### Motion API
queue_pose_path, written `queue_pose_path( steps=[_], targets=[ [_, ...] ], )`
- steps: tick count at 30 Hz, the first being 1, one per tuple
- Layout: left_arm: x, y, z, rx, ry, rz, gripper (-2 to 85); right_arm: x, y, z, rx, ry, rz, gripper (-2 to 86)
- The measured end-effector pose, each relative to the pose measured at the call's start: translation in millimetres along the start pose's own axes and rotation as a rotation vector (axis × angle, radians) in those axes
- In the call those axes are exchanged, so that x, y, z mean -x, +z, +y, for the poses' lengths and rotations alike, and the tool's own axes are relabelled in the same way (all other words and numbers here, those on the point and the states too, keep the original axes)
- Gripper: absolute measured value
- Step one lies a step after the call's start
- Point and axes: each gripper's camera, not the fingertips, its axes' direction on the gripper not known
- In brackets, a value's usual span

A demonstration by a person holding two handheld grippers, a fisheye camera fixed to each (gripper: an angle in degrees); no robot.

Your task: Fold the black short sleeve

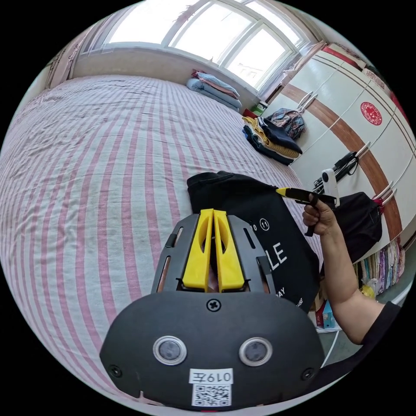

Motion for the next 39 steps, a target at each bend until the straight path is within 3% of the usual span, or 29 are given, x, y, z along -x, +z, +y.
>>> queue_pose_path(
  steps=[7, 16, 26, 34, 39],
  targets=[
    [0.4, 12.6, -9.6, 0.007, 0.003, -0.009, 0.7, -19.5, -12.9, 11.9, 0.019, -0.053, 0.073, 2.5],
    [-4.2, 3.5, -25.5, -0.126, 0.055, 0.055, 0.9, -58.3, -41.7, 13.6, 0.029, -0.081, -0.035, 7.6],
    [-9.1, 75.7, -93.6, 0.076, 0.175, -0.017, 0.7, -120.0, -62.1, 15.6, -0.030, -0.003, -0.192, 2.0],
    [14.9, 91.5, -105.5, 0.113, 0.083, 0.040, 0.6, -175.1, -70.0, 18.6, -0.043, 0.111, -0.320, 1.3],
    [7.1, 90.3, -111.4, 0.107, 0.145, 0.038, 0.7, -177.9, -80.1, 14.9, -0.035, 0.068, -0.327, 3.6]
  ],
)
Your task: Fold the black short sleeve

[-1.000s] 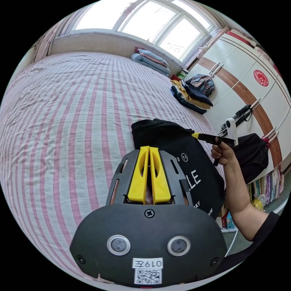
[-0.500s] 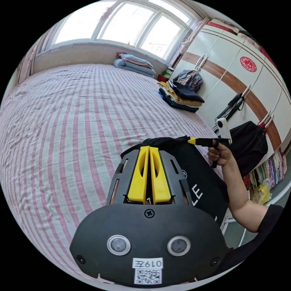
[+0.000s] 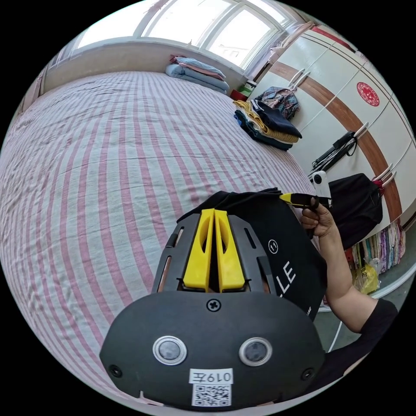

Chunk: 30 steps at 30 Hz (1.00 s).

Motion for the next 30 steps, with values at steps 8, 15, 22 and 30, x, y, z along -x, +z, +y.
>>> queue_pose_path(
  steps=[8, 15, 22, 30],
  targets=[
    [-9.3, -14.5, -7.2, -0.096, 0.053, 0.079, 0.7, 4.4, -21.0, 3.6, 0.025, -0.034, -0.005, 8.1],
    [-11.5, 16.3, -33.9, 0.002, 0.091, 0.043, 0.7, 1.2, -15.9, 0.4, 0.090, -0.058, 0.029, 5.6],
    [12.5, 22.2, -37.7, 0.034, 0.003, 0.076, 0.7, -24.7, -24.2, 2.4, 0.043, 0.010, -0.038, 0.4],
    [23.0, 3.3, -35.8, 0.034, 0.036, 0.156, 0.7, -21.9, -25.8, 8.4, 0.034, -0.004, -0.042, 1.9]
  ],
)
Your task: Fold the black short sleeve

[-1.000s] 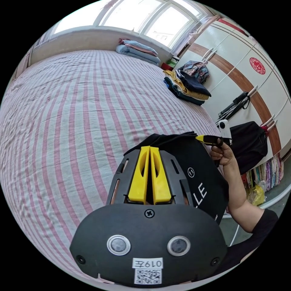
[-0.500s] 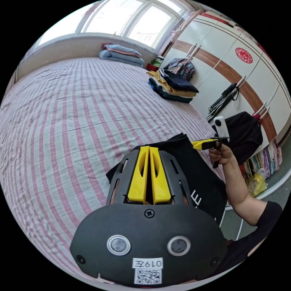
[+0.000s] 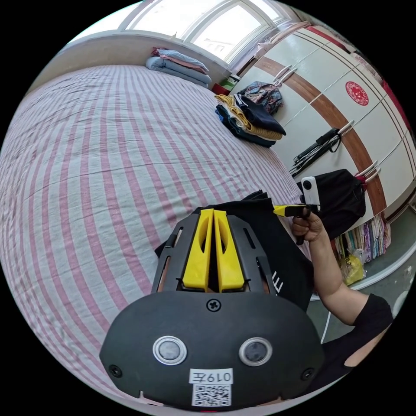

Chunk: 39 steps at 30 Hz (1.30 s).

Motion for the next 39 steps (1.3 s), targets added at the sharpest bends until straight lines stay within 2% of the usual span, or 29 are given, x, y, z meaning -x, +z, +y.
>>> queue_pose_path(
  steps=[5, 10, 18, 23, 30, 39],
  targets=[
    [-13.3, -48.7, 24.2, -0.126, 0.061, 0.014, 0.8, 10.0, -11.8, 18.0, -0.046, -0.045, -0.033, 5.3],
    [-25.5, -86.5, 74.9, -0.214, 0.035, 0.010, 0.9, 24.7, 1.9, 27.7, 0.056, -0.062, 0.045, 7.5],
    [-12.0, -88.2, 126.1, -0.209, -0.118, 0.005, 0.8, 18.7, 6.9, 32.0, 0.050, -0.033, 0.027, 6.0],
    [12.0, -96.2, 128.2, -0.250, -0.203, 0.098, 0.7, 13.4, 4.5, 38.6, 0.020, -0.053, -0.038, 4.4],
    [20.7, -96.6, 122.0, -0.176, -0.262, -0.001, 0.6, 12.9, 7.4, 39.6, 0.047, -0.046, 0.013, 0.7],
    [27.7, -103.4, 125.8, -0.157, -0.279, 0.014, 0.7, 8.7, 4.7, 46.9, 0.046, -0.015, 0.035, 1.5]
  ],
)
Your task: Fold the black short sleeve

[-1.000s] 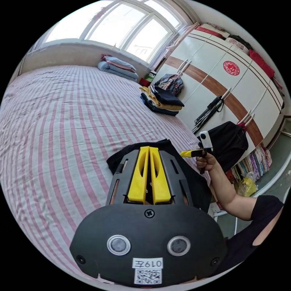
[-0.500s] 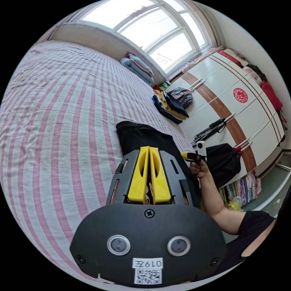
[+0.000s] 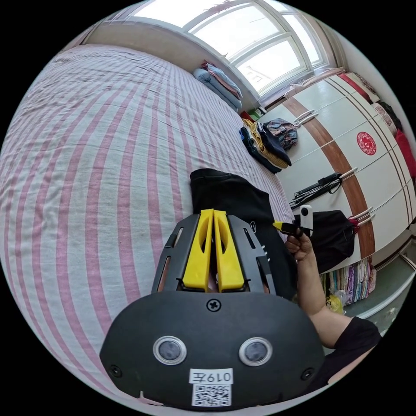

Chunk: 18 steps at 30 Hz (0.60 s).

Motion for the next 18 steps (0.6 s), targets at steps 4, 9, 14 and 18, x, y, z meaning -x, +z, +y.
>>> queue_pose_path(
  steps=[4, 9, 14, 18],
  targets=[
    [-15.8, -18.9, 8.8, -0.046, 0.071, 0.019, 0.7, 1.3, -7.9, 11.2, -0.008, -0.009, -0.070, 6.1],
    [-26.0, -20.9, 20.1, -0.012, 0.104, 0.036, 0.8, 8.9, -8.1, 22.8, 0.035, -0.029, -0.060, 6.3],
    [-24.8, -10.1, 29.4, 0.061, 0.077, 0.009, 0.8, 5.1, -6.6, 28.1, 0.058, -0.012, -0.039, 2.2],
    [-22.4, -6.9, 34.0, 0.093, 0.054, -0.007, 0.8, -7.3, -10.4, 35.8, 0.045, 0.026, -0.069, 0.9]
  ],
)
